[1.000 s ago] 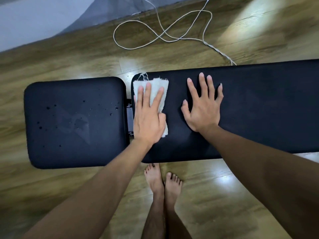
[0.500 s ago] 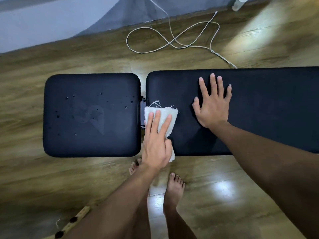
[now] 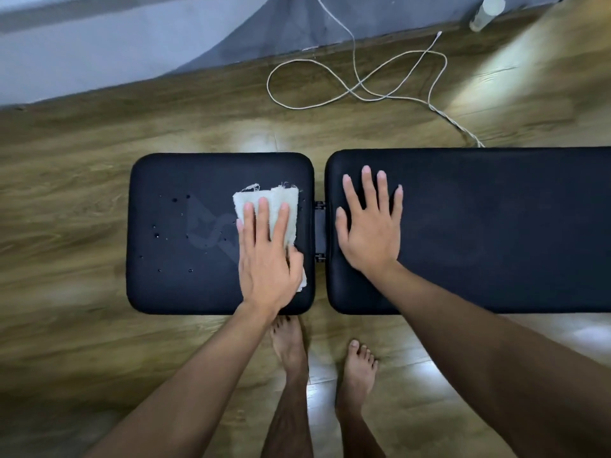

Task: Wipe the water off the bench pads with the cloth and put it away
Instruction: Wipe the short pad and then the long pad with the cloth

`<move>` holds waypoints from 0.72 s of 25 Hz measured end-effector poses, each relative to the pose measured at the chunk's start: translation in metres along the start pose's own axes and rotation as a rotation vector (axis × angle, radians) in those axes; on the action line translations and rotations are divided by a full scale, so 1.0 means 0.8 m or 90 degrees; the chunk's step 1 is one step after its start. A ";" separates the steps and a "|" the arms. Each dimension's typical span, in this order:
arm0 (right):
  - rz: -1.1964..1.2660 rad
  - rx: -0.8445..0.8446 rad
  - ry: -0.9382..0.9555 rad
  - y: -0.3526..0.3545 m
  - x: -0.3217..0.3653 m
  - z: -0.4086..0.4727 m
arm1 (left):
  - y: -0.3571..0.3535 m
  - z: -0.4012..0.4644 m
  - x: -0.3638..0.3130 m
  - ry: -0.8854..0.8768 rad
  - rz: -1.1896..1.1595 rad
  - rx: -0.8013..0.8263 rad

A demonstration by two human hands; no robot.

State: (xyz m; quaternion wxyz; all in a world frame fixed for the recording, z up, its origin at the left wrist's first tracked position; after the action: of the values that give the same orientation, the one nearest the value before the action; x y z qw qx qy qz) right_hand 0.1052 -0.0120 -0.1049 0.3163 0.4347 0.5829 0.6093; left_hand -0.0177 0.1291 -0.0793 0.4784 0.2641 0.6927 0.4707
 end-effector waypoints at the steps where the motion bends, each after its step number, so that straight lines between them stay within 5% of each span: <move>1: -0.012 -0.001 -0.013 -0.006 0.000 0.002 | -0.009 0.001 0.007 -0.001 0.022 0.016; 18: -0.043 -0.024 -0.021 -0.013 -0.007 0.000 | -0.033 0.133 -0.015 -0.127 0.139 0.129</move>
State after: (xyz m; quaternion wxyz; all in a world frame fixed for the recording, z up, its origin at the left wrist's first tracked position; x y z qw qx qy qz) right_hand 0.1068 -0.0159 -0.1159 0.3544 0.4184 0.5803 0.6022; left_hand 0.0859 0.1507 -0.1092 0.4618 0.4298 0.6529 0.4192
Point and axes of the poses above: each hand's wrist, its own z-axis towards the middle knuckle, its own y-axis out of the back of the hand, x = y × z, the point moved 10 cm from there along z, towards the middle knuckle, and after that the axes turned 3 degrees about -y, right-handed, at the moved point
